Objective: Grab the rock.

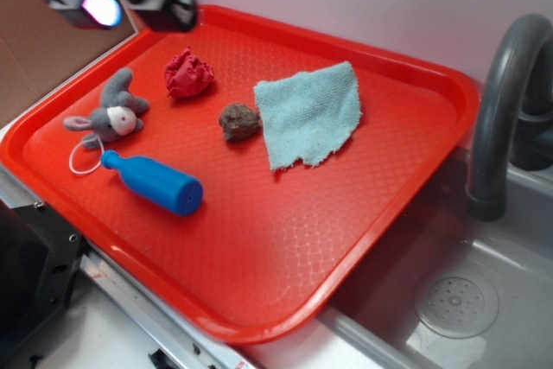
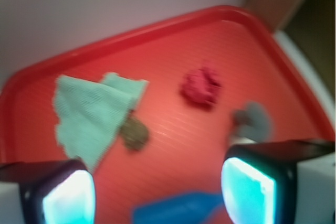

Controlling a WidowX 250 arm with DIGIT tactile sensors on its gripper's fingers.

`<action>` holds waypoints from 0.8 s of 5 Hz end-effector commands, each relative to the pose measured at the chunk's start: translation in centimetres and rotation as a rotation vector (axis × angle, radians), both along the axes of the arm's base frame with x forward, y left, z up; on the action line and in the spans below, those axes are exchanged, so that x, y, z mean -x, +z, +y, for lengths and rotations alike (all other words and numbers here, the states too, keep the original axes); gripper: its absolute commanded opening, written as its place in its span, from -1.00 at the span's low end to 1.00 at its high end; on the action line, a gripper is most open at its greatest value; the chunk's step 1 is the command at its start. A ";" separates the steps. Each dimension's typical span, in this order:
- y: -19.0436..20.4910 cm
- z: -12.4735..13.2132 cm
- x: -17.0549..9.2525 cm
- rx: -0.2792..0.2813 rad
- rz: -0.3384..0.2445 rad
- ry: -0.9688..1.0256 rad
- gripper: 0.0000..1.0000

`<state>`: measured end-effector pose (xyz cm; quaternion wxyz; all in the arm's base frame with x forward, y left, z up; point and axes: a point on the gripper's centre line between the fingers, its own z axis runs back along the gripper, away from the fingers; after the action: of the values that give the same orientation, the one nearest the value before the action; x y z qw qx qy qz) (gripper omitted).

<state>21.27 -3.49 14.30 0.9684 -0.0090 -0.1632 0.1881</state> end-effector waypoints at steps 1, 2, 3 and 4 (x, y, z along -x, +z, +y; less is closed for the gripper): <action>-5.2 -0.4 -4.2 0.032 0.052 -0.093 1.00; -6.7 -0.4 -4.5 0.032 0.090 -0.119 1.00; -8.5 0.1 -4.3 0.021 0.130 -0.111 1.00; -10.0 0.2 -4.3 0.004 0.168 -0.108 1.00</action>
<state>24.94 -3.61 3.36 0.9894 0.0008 -0.0600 0.1323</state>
